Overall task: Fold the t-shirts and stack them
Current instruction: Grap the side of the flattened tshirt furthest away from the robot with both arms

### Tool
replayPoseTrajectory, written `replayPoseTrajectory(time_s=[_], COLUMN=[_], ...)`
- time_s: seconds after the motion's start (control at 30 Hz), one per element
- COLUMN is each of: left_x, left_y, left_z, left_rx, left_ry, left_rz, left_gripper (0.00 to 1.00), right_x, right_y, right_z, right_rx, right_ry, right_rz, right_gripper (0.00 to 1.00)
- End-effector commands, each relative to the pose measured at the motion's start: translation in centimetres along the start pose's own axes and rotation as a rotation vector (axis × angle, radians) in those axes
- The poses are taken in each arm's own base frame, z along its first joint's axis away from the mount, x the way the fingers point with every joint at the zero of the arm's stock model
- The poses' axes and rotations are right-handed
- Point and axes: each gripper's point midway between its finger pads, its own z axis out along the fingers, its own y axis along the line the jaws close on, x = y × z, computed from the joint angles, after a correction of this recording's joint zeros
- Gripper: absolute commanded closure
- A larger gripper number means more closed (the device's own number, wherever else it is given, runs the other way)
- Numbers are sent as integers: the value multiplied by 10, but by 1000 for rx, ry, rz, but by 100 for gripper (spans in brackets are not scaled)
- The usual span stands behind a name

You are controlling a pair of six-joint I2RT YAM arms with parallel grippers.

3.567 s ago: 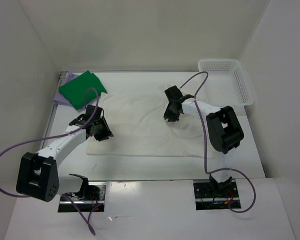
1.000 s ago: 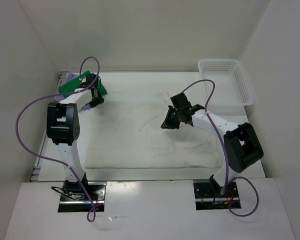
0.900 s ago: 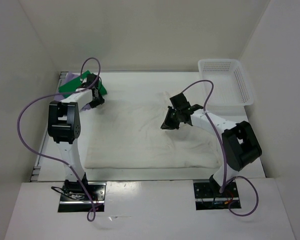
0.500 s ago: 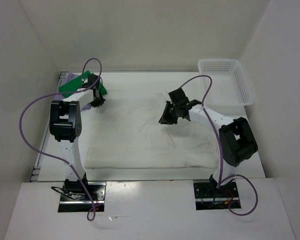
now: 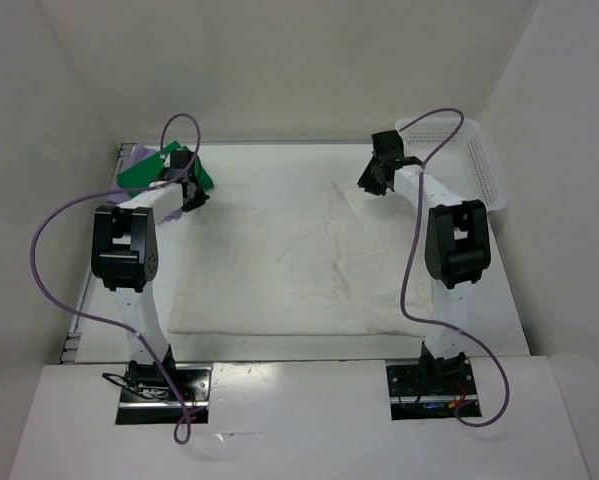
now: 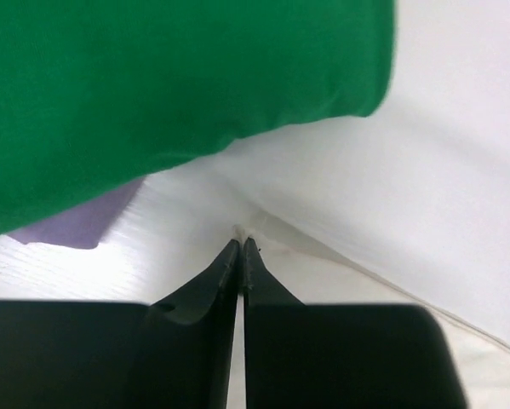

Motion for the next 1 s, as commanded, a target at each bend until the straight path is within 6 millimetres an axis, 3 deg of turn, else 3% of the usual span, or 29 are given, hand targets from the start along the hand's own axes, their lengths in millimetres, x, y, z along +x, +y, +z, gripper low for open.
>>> replayPoseTrajectory(time_s=[0.0,0.07,0.13,0.2,0.23,0.27,0.4,0.6,0.63,0.67,0.7,0.73,0.8,0.83,0.87,0.9,0.93,0.97], left_x=[-29,-32,-37,-39,-39,-35,-24,-31,-31,-34,-32,-32,-31,-24,-26,-25,-26,-24], left_y=[-14,-4,-4,13,7,16,25,13,13,17,19,14,10,4,4,1,-16,-12], left_z=[-20,-24,-27,-26,-29,-21,-8,-8,-8,-7,-7,-6,-7,-8,-11,-13,-25,-26], left_rx=[111,129,194,213,290,290,272,316,316,294,280,285,285,279,240,212,213,158], left_ry=[-78,-90,-103,-86,-58,-33,50,25,25,16,21,23,27,37,21,6,-27,-51], left_rz=[-76,-121,-163,-219,-214,-231,-250,-184,-183,-185,-187,-180,-173,-142,-103,-73,-30,-19], left_gripper=[90,85,66,57,51,1,1,1,23,53,97,100,100,91,69,62,51,45], right_x=[-48,-52,-52,-54,-55,-57,-60,-62,-62,-61,-58,-62,-61,-57,-60,-59,-60,-60], right_y=[-4,-9,-8,-7,-6,-4,-1,4,4,4,4,7,8,6,7,7,8,7], right_z=[12,26,33,36,37,41,54,58,58,62,62,60,63,67,65,69,67,67], right_rx=[75,106,111,110,107,106,116,95,95,96,92,86,78,85,84,86,86,86], right_ry=[-122,-108,-102,-102,-106,-108,-94,-93,-93,-90,-76,-84,-78,-70,-71,-68,-68,-68], right_rz=[-56,-63,-64,-75,-74,-74,-86,-94,-94,-95,-96,-95,-95,-96,-105,-105,-105,-114], right_gripper=[72,72,73,73,73,73,73,76,76,76,76,76,76,76,76,76,76,76])
